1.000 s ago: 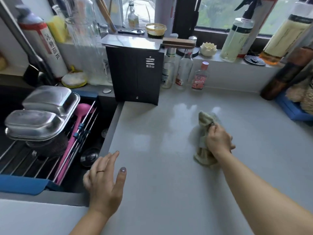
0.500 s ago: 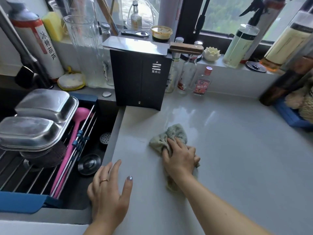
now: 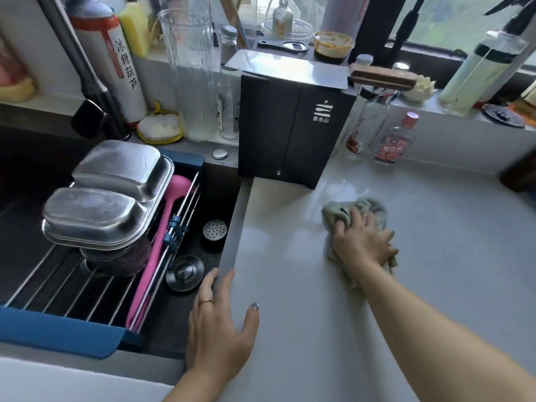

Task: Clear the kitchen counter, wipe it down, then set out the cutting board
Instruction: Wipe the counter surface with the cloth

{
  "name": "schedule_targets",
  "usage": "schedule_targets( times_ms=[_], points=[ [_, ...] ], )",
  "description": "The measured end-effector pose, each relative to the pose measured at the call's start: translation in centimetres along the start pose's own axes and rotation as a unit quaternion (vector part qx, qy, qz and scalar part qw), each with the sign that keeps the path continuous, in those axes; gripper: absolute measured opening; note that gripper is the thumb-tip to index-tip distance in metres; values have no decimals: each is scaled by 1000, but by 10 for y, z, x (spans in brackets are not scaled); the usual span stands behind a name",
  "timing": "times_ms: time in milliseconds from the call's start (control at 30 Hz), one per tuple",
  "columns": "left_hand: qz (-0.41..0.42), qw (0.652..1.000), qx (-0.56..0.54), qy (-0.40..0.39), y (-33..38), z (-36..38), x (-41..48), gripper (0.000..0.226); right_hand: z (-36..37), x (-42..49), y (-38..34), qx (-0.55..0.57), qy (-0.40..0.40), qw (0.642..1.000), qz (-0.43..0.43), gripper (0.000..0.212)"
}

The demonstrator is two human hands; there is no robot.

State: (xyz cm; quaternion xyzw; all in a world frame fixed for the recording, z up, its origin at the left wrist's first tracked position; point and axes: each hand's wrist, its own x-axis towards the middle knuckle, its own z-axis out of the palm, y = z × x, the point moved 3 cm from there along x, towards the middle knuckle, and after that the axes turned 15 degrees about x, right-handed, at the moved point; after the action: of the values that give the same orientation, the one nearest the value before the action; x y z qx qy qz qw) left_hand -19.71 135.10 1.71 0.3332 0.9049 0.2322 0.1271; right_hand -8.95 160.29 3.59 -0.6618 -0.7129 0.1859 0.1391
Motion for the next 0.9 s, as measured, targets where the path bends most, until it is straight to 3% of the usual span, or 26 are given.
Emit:
schedule_targets(
  times_ms=[200, 333, 433, 567, 667, 767, 900],
  points=[
    [5, 1000, 17, -20, 1, 1, 1, 76, 51, -59, -90, 14, -73, 984, -159, 36],
    [16, 1000, -4, -18, 0, -3, 1, 75, 45, -64, -100, 140, -106, 975, -139, 32],
    [18, 999, -29, -3, 1, -7, -1, 73, 19, -45, -76, 235, -31, 966, -99, 28],
    [25, 998, -50, 19, 4, -12, -3, 73, 10, -18, -55, 141, -31, 989, -28, 33],
    [34, 997, -65, 36, 7, -15, -4, 80, 33, -27, -71, 66, -29, 996, -54, 35],
    [41, 997, -56, 46, 7, -14, -3, 80, 52, -48, -99, 77, -33, 993, -86, 32],
    [39, 997, -59, 45, 5, -13, -2, 82, 70, -85, -139, 93, -131, 977, -141, 31]
  ],
)
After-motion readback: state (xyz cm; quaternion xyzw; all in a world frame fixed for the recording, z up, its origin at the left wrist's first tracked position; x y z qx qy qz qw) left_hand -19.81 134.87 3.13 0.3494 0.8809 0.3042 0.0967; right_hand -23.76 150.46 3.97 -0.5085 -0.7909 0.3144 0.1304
